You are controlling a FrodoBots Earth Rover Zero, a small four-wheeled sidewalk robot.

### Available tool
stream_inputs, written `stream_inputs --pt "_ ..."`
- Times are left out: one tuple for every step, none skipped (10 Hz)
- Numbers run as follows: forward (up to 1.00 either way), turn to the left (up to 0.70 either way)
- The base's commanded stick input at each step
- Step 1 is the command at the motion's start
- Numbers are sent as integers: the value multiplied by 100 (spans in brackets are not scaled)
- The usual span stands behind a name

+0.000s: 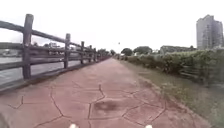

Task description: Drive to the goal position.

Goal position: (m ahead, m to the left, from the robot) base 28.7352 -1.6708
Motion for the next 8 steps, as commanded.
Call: stream_inputs --pt "98 -39" --pt "98 -39" --pt "98 -9" --pt "98 0" --pt "98 0" --pt "98 0" --pt "98 0" --pt "98 0"
